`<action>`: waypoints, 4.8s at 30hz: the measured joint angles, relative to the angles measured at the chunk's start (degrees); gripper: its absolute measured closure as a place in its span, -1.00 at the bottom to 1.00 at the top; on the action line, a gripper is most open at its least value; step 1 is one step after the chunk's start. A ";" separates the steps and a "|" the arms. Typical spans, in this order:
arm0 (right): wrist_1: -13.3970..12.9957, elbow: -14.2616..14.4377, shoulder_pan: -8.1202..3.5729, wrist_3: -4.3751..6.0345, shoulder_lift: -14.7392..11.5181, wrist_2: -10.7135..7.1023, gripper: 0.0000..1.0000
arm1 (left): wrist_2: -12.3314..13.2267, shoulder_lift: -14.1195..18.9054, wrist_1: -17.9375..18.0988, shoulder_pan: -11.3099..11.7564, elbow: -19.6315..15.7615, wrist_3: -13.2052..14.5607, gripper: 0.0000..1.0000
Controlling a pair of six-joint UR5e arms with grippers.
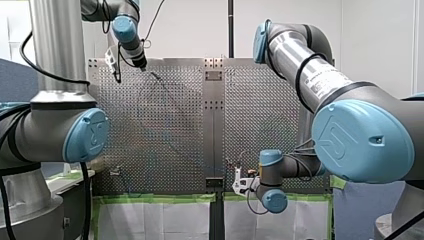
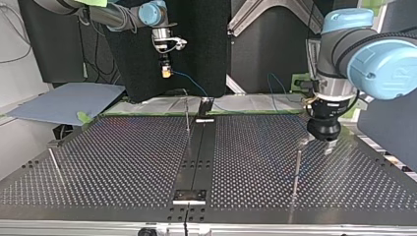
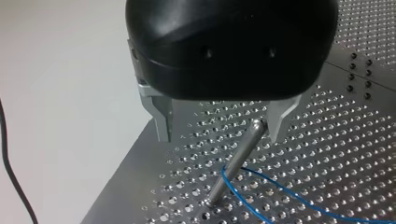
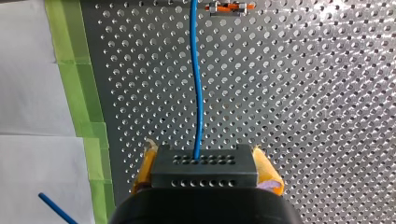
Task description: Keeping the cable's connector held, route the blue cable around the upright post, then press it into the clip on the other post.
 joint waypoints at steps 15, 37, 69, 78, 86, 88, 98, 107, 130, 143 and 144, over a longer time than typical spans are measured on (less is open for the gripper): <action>0.00 0.00 -0.01 0.00 0.00 0.00 1.00 | 2.35 -0.17 0.65 -0.18 0.03 -0.18 -1.00; -0.02 -0.28 0.20 0.22 0.00 0.00 1.00 | -2.07 -7.15 4.59 -8.52 0.04 9.27 -1.00; -0.36 -0.41 0.32 0.08 0.01 -0.07 1.00 | -11.26 -19.71 12.78 -14.96 4.63 24.20 -1.00; -0.43 -0.43 0.34 0.24 0.02 -0.69 1.00 | -15.07 -22.61 12.43 -13.72 6.57 28.86 -1.00; -0.46 -0.45 0.35 0.26 0.05 -0.97 1.00 | -18.41 -24.55 13.59 -13.88 8.64 32.40 -1.00; -0.46 -0.44 0.34 0.30 0.05 -0.98 1.00 | -19.14 -24.61 14.09 -13.85 8.75 33.20 -1.00; -0.62 -0.50 0.34 0.35 0.04 -1.29 1.00 | -20.83 -25.10 15.56 -13.51 9.73 37.79 -1.00; -0.50 -0.50 0.34 0.30 0.03 -1.32 1.00 | -23.49 -29.24 14.95 -13.81 12.39 42.57 -1.00; -0.38 -0.50 0.34 0.21 0.03 -1.32 1.00 | -25.58 -34.51 16.22 -12.95 12.54 53.19 -1.00; -0.35 -0.51 0.34 0.23 0.03 -1.32 1.00 | -26.10 -35.38 16.52 -12.70 12.54 53.62 -1.00; -0.36 -0.51 0.34 0.22 0.03 -1.32 1.00 | -26.29 -35.67 16.48 -12.77 12.54 53.71 -1.00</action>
